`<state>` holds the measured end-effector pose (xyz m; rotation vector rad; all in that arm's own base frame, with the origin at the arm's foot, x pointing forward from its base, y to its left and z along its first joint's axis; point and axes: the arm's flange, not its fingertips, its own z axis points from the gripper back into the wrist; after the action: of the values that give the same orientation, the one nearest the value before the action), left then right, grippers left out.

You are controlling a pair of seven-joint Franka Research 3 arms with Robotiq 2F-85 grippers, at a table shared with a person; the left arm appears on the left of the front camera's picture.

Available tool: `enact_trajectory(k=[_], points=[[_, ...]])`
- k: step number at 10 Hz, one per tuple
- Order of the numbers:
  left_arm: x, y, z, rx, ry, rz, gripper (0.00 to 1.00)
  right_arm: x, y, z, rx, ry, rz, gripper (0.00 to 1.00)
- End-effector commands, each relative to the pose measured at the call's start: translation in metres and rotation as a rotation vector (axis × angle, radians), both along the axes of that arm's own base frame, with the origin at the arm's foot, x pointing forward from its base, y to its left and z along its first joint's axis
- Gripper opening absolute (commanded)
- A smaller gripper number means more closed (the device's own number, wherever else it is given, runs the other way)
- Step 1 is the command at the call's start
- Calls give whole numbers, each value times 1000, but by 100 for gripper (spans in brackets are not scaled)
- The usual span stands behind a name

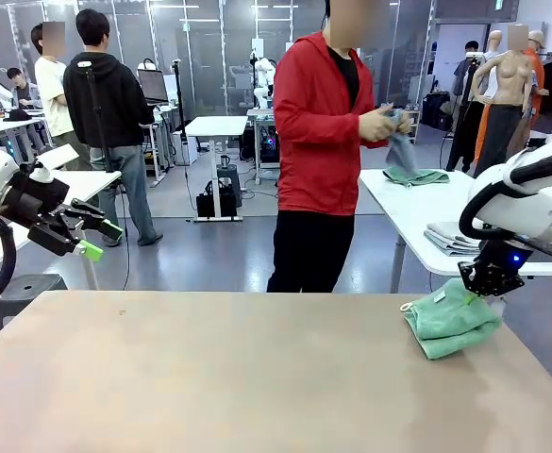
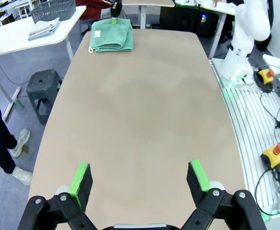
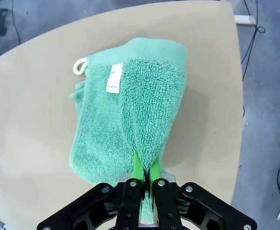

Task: Fold the towels and place them in the basket.
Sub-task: Place the folded Towel with hook on the right side of the table.

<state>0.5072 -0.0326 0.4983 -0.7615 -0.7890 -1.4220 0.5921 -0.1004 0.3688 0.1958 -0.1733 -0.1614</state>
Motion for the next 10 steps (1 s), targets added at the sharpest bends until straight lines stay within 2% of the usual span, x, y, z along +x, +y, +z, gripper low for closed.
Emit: enact_trajectory(k=[1, 3, 4, 5, 6, 7, 8, 9, 10], points=[[-2, 0, 2, -1, -6, -2, 100, 12, -10, -11, 21, -24, 17, 5], [-2, 0, 2, -1, -6, -2, 100, 13, -17, -16, 22, -20, 10, 5], [-2, 0, 2, -1, -6, -2, 100, 14, -17, -16, 16, -22, 15, 25], [-2, 0, 2, -1, -6, -2, 100, 14, -18, -15, 2, -24, 12, 25], [-2, 0, 2, -1, -6, -2, 100, 13, -17, -13, -7, -26, 11, 45], [-2, 0, 2, -1, -6, -2, 100, 13, -16, -10, -23, -32, 9, 29], [-2, 0, 2, -1, -6, -2, 100, 14, -14, -7, -42, -39, 13, 65], [-2, 0, 2, -1, -6, -2, 100, 14, -12, -4, -61, -49, 17, 49], [-2, 0, 2, -1, -6, -2, 100, 11, -8, 4, -72, -69, 26, 84]])
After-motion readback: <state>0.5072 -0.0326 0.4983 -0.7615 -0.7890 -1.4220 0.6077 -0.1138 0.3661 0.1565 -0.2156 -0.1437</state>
